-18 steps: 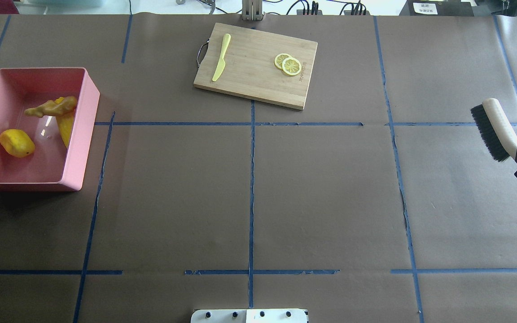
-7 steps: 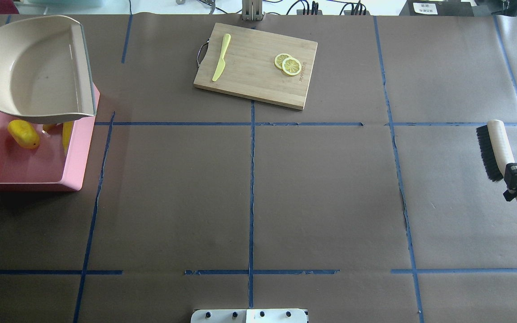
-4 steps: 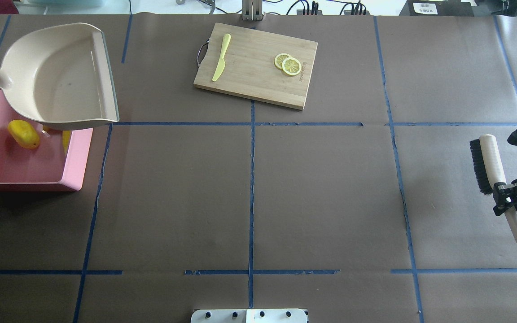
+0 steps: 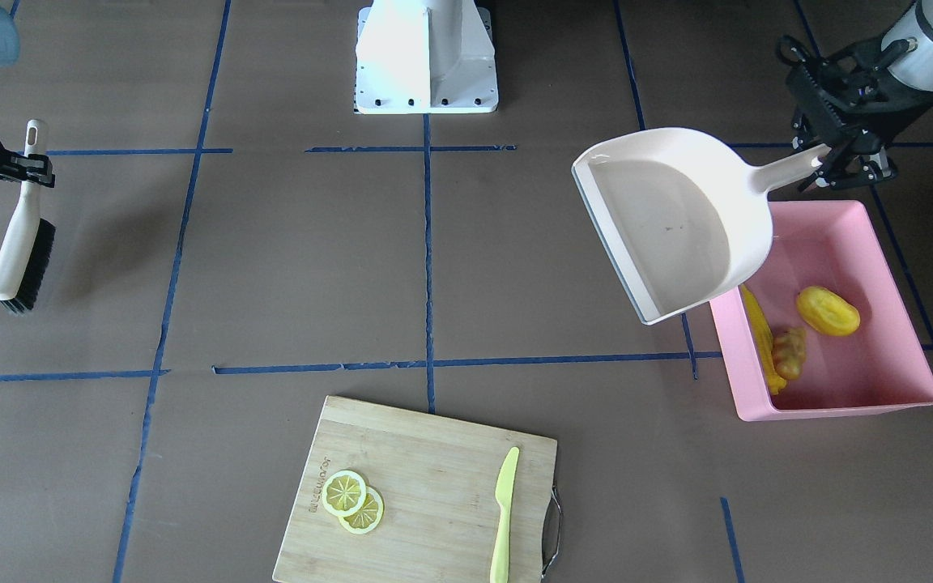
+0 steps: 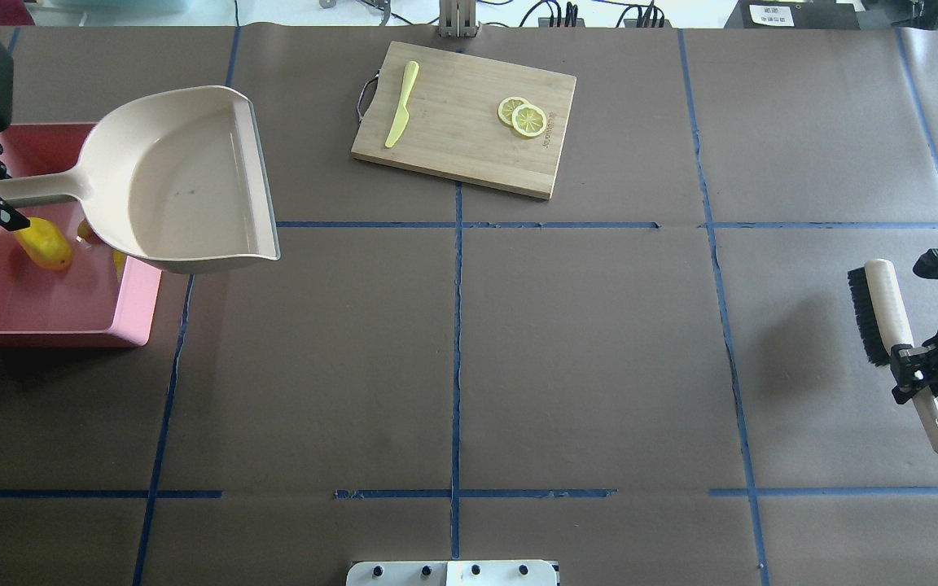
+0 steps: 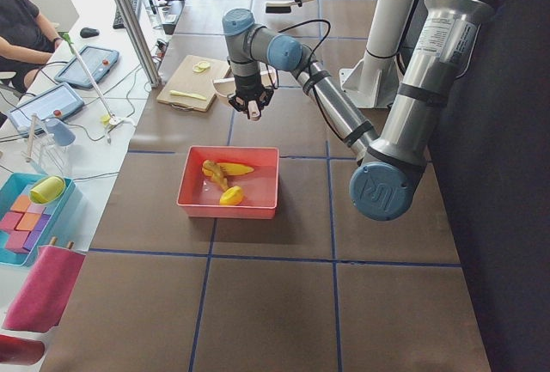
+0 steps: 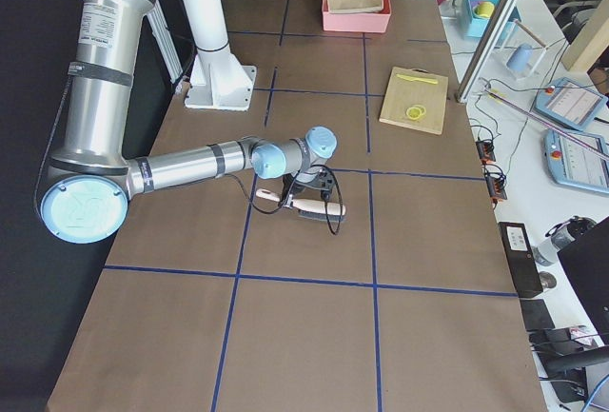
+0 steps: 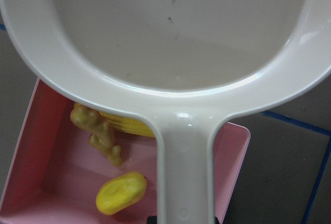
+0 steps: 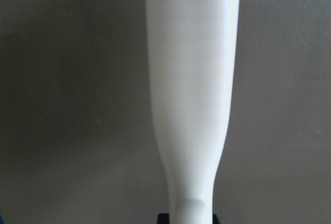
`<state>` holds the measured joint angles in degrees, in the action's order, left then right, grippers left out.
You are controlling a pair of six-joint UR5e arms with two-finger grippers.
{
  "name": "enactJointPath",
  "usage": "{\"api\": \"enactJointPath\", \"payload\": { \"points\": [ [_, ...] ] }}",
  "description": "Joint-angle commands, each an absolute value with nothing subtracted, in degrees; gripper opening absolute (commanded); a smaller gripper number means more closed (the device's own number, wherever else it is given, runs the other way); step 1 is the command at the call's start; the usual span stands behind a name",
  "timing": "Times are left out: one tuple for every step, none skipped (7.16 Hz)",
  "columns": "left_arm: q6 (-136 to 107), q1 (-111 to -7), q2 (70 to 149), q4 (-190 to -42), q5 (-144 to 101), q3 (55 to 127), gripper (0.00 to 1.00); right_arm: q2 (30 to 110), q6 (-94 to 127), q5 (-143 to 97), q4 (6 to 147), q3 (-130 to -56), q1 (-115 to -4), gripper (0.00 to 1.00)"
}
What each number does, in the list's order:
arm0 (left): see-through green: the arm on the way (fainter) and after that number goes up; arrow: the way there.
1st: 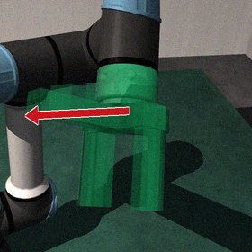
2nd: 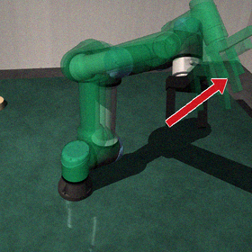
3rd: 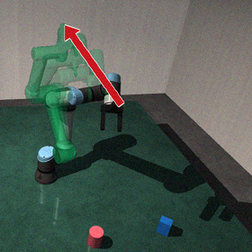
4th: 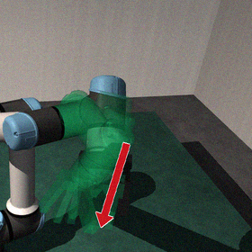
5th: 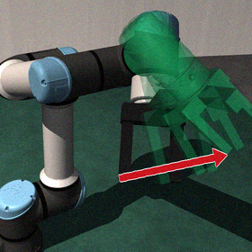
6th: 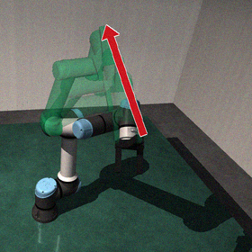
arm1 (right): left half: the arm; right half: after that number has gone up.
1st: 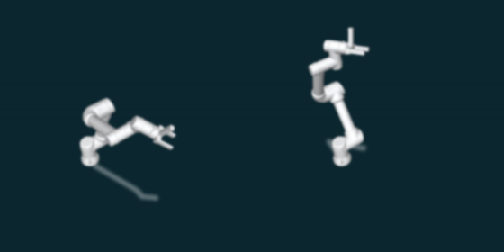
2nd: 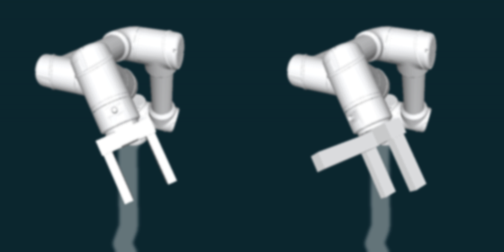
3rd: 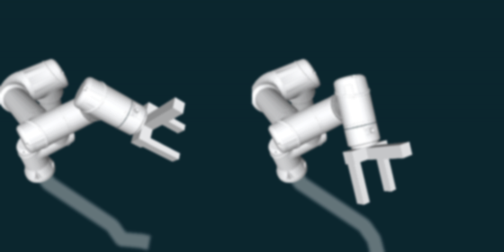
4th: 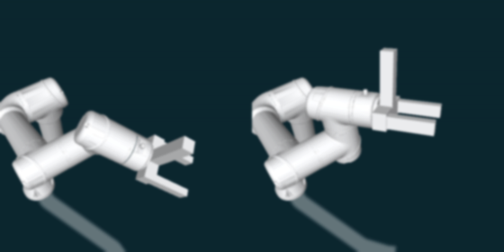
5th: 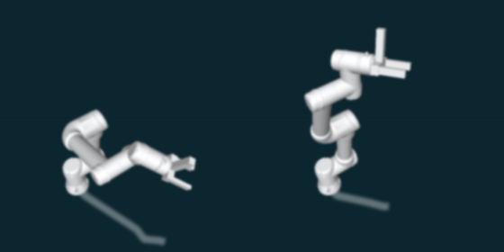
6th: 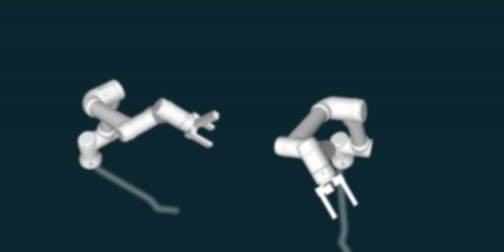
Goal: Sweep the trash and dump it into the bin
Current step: 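Lift the empty dustpan with the left gripper while the right lowers the brush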
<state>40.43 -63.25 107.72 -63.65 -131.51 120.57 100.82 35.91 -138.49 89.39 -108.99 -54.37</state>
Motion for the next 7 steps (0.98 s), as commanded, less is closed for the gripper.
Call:
{"api": "enactJointPath", "payload": {
  "points": [
    [38.7,-59.6,108.6,-63.7,-129.6,120.2,0.0,100.5,35.8,-140.4,89.3,-108.0,-54.1,0.05],
    [38.7,-58.4,108.6,-64.0,-128.1,120.1,0.0,100.4,34.9,-140.4,89.4,-107.5,-54.1,0.1],
    [38.7,-56.3,108.6,-66.2,-127.5,119.6,0.0,100.3,34.7,-140.8,89.4,-107.2,-54.0,0.2],
    [38.7,-54.9,108.5,-67.1,-127.3,119.4,0.0,100.2,34.7,-140.9,89.4,-107.2,-54.0,0.35],
    [38.6,-54.8,108.6,-67.1,-125.6,119.4,0.0,100.2,34.7,-140.8,89.4,-107.1,-54.0,0.44],
    [38.7,-53.9,108.5,-67.1,-125.4,119.2,0.0,100.1,34.7,-140.8,89.4,-106.7,-54.0,0.47],
    [38.7,-52.4,108.5,-70.1,-125.4,117.4,0.0,100.1,34.7,-140.8,89.4,-106.7,-54.0,0.53]
  ]
}}
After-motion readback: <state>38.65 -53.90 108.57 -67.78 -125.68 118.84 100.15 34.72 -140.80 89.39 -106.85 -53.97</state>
